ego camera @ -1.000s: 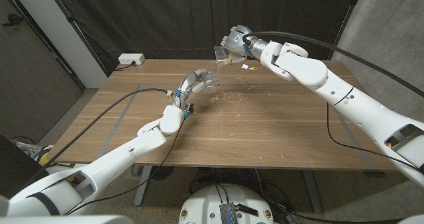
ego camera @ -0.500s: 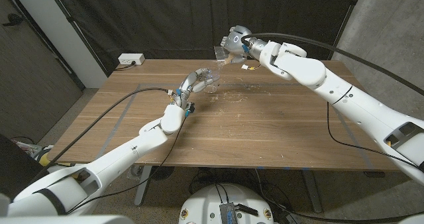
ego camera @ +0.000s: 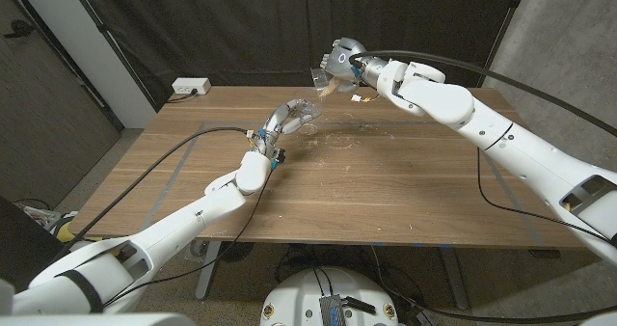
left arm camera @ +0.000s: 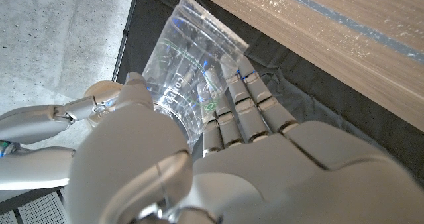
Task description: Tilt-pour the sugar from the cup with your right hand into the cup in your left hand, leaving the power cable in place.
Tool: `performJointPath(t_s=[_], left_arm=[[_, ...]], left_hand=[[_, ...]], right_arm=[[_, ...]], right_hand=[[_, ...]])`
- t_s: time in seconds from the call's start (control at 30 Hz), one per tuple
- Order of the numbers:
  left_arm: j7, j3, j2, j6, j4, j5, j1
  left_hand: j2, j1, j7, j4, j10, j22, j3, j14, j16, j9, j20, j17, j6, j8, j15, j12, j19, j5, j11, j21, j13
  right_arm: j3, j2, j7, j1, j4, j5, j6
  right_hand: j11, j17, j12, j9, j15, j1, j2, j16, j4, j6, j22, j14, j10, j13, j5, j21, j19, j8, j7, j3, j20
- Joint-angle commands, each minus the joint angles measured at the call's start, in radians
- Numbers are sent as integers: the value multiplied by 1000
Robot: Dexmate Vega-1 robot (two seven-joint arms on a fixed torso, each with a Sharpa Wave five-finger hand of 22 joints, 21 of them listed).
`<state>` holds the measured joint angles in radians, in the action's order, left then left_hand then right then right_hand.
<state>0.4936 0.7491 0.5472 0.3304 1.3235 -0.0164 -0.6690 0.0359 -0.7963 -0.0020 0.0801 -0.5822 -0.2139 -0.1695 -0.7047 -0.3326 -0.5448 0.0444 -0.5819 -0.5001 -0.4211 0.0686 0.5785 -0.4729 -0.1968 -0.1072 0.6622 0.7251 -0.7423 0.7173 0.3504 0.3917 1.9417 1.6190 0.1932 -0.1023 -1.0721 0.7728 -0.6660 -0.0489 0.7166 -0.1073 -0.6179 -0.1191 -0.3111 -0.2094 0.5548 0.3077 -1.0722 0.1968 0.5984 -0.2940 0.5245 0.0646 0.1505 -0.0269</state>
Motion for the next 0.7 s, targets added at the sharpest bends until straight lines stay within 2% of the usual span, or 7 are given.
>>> performJointPath(t_s=[0.03, 0.7], left_arm=[[-5, -1, 1, -10, -1, 1, 3], [0, -2, 2, -24, 11, -5, 2]], left_hand=[[1, -9, -3, 1, -18, 1, 1, -11, 1, -5, 27, -4, -9, 2, 91, 0, 5, -3, -18, 5, 3], [-2, -11, -6, 2, -28, 2, 5, -19, 1, -5, 32, -6, -20, 0, 95, 0, 1, -3, -26, 11, 4]], right_arm=[[-20, 3, -13, -19, -18, 32, 14], [-34, 20, -35, -31, -21, 67, 20]], right_hand=[[-4, -5, -1, -4, -179, 2, -10, 1, -4, -25, -1, 11, 8, -4, 5, -7, 4, 6, 11, 1, 0], [-11, -9, 0, -2, -180, 2, -11, 7, -5, -32, -1, 17, 19, -6, 5, -10, 6, 9, 13, 3, 0]])
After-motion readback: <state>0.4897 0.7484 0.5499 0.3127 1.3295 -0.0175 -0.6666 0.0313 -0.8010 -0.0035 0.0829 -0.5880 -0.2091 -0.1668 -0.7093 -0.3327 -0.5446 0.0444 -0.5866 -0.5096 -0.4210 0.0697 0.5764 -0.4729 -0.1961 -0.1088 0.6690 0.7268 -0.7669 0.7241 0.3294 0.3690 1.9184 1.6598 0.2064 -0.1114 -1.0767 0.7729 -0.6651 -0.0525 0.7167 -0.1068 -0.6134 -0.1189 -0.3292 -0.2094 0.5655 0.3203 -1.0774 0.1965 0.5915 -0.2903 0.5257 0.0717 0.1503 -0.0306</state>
